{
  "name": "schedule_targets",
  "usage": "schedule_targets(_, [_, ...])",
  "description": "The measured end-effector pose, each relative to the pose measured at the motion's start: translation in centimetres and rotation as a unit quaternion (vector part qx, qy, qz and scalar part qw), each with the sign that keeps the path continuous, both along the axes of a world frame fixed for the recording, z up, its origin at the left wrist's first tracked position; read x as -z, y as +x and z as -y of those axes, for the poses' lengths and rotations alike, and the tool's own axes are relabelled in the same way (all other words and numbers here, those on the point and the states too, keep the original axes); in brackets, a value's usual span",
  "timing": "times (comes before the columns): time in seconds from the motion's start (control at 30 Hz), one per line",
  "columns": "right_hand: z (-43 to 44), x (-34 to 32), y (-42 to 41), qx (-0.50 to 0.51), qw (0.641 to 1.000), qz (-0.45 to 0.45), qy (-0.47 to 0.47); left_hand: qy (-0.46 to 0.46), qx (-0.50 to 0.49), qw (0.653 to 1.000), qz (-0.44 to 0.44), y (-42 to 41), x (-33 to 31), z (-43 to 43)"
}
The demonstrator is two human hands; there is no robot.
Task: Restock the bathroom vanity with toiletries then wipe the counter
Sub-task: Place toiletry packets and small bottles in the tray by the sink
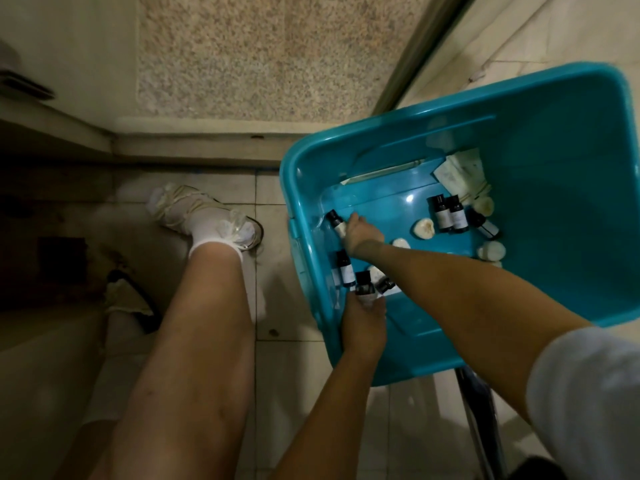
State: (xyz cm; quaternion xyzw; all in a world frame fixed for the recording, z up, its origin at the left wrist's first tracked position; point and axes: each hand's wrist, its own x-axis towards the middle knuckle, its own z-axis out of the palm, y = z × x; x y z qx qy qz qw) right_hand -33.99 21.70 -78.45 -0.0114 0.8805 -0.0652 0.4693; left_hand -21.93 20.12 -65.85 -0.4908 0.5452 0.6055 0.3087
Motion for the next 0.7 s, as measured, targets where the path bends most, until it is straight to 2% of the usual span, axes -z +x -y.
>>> schedule_targets(0.17, [-0.8, -0.6, -0.9, 0.152, 0.975, 0.113, -0.112, -0.019, 0.007, 1.0, 0.004, -0.3, -0.7, 0.1])
schedule_targets(0.33, [-4.6, -6.4, -0.9, 0.352, 0.885, 0.125, -0.279, -0.032, -0.001, 0.999, 0.004, -0.5, -1.6, 0.0])
schedule_targets(0.4, [-6.2, -9.0, -0.9, 0.346, 0.874, 0.136, -0.313, -0.035, -0.028, 0.999, -0.01, -0.7, -2.5, 0.1])
schedule_targets(0.53, [-8.6, -14.8, -0.7, 0.303, 0.878, 0.139, -0.344, -0.071, -0.032, 0.996, -0.05, -1.3, -4.9, -0.3])
schedule_targets(0.7, [-10.7, -21.3, -0.1, 0.273, 0.878, 0.098, -0.382, -0.085, -0.055, 0.986, -0.132, -2.1, -10.2, -1.6])
